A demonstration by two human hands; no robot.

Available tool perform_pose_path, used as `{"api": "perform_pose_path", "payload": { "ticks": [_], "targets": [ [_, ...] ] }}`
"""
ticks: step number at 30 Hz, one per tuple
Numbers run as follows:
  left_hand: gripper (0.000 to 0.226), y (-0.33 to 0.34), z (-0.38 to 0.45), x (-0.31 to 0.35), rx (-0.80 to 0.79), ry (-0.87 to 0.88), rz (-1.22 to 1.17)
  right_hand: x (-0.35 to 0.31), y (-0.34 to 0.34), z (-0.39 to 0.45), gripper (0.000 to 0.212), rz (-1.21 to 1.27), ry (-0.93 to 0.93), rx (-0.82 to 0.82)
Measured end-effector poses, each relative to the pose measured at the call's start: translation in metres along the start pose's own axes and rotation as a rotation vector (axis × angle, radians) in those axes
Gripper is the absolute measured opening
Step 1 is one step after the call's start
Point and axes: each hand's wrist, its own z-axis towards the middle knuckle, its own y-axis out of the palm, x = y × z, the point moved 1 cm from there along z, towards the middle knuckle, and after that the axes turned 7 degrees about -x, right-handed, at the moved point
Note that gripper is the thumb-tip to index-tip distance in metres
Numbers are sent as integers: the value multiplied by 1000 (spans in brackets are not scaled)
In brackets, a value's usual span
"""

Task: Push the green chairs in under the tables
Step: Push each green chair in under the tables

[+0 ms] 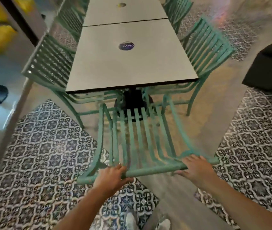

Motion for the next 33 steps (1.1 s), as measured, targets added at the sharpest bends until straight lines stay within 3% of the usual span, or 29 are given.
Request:
{"api": "perform_pose_path", "payload": {
  "ticks": [3, 5, 9, 16, 21, 26, 33],
  "targets": [
    [95, 3, 8, 2, 14, -20, -15, 13, 4, 8, 85, -65, -9, 129],
    [83, -2, 9, 2, 6, -23, -32, 14, 4, 12, 81, -63, 8, 117],
    [66, -7, 13, 0, 19, -26, -27, 15, 3, 17, 81, -82, -2, 109],
    [79, -7, 17, -14, 60, -8, -69, 1, -12, 22, 110, 2, -25, 101],
    [51, -15, 15, -22, 29, 0, -66, -9, -15, 26, 105, 28, -24, 111],
    [82, -9, 12, -28, 68, 14, -49, -17, -14, 20, 104, 39, -8, 122],
    [84, -7, 5, -32, 81, 12, -70, -28, -12, 12, 111, 64, 27, 122]
  ]
}}
